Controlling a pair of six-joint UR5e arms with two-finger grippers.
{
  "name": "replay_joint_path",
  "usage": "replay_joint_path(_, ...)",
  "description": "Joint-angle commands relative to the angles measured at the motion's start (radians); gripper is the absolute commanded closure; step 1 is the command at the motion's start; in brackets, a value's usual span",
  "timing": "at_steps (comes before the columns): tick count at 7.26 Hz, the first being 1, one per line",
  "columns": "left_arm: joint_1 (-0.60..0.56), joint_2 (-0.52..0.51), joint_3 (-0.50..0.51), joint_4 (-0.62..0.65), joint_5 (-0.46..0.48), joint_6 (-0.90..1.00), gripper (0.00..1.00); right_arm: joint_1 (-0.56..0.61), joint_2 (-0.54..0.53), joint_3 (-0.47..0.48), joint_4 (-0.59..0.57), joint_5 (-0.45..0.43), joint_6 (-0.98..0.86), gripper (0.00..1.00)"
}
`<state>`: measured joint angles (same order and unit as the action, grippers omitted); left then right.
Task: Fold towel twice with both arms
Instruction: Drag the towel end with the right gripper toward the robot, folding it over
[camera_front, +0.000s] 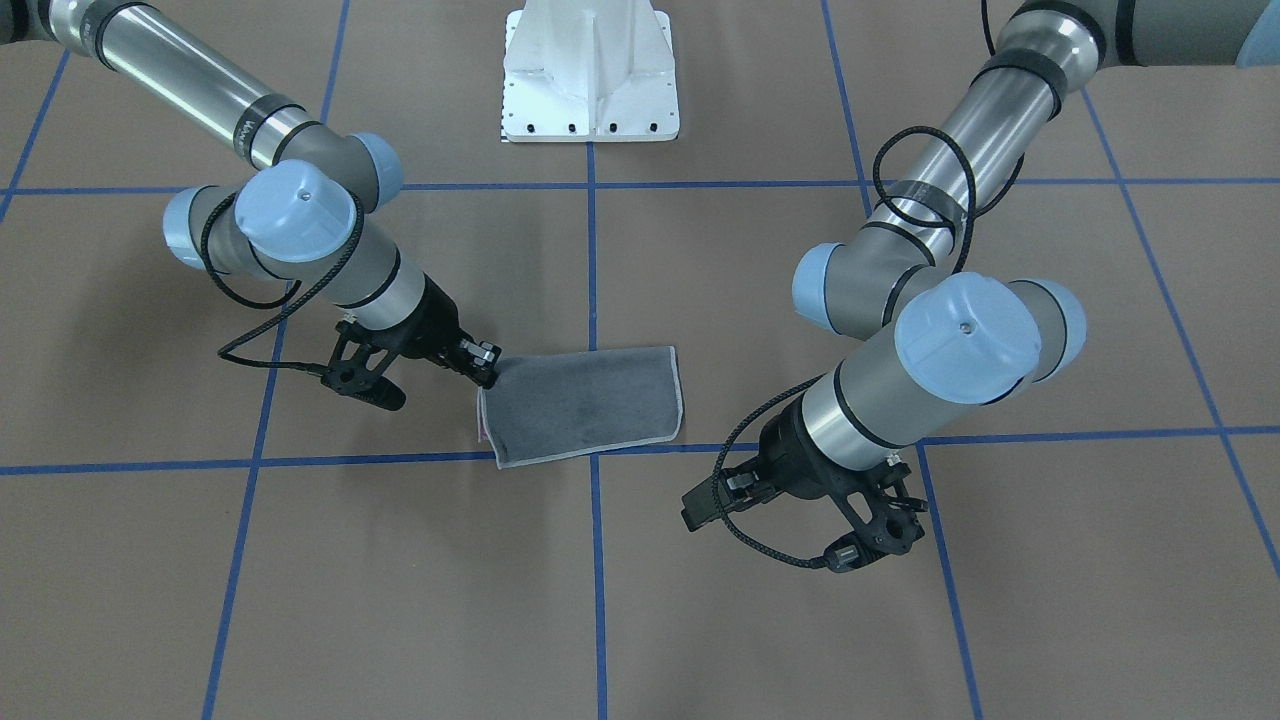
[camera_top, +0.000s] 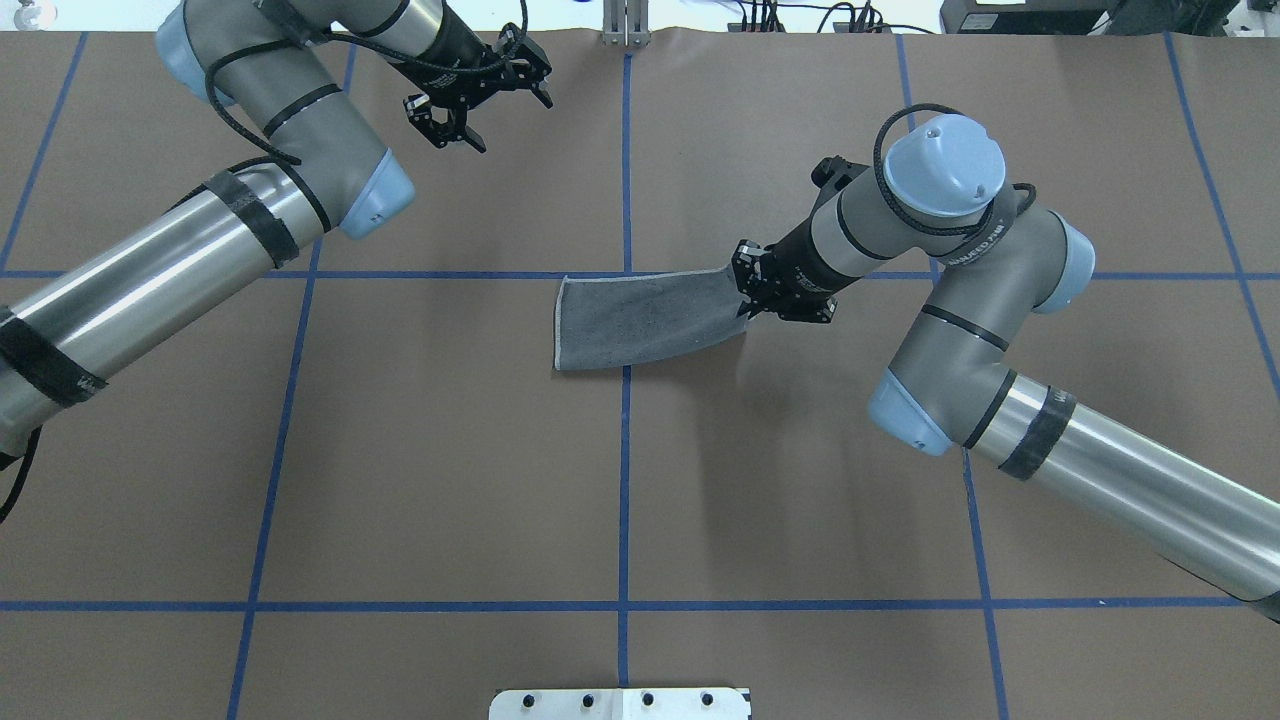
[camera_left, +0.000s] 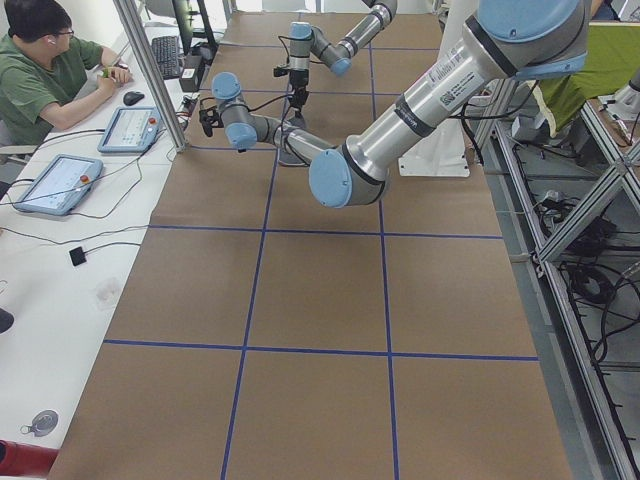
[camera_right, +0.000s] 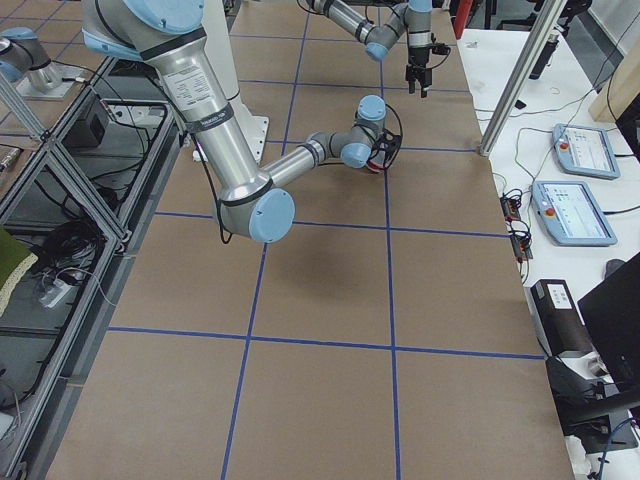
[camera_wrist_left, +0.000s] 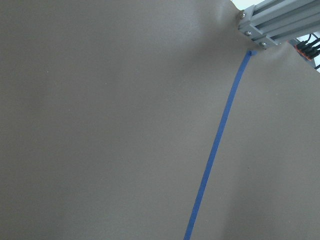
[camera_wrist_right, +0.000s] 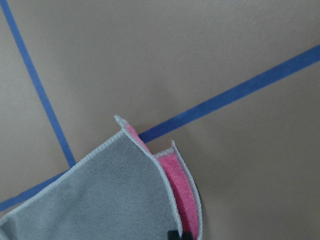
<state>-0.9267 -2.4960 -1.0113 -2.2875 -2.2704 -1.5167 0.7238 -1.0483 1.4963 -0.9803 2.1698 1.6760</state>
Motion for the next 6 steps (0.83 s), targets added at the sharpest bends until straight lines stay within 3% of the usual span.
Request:
replay_joint_path(1, -0.001, 0.000, 0.002, -0.001, 0.003, 0.001, 0.00, -0.047, -0.045, 0.089, -0.009, 0.071, 0.020, 1.00)
replay_joint_path(3, -0.001, 0.002, 0.002, -0.001, 0.003, 0.001, 0.00, -0.163, -0.012, 0.146, -0.014, 0.076, 0.185, 1.00)
replay_joint_path(6, -0.004, 0.009, 0.002, 0.000, 0.005, 0.026, 0.00, -0.297, 0.080, 0.133, -0.015, 0.044, 0.237, 1.00)
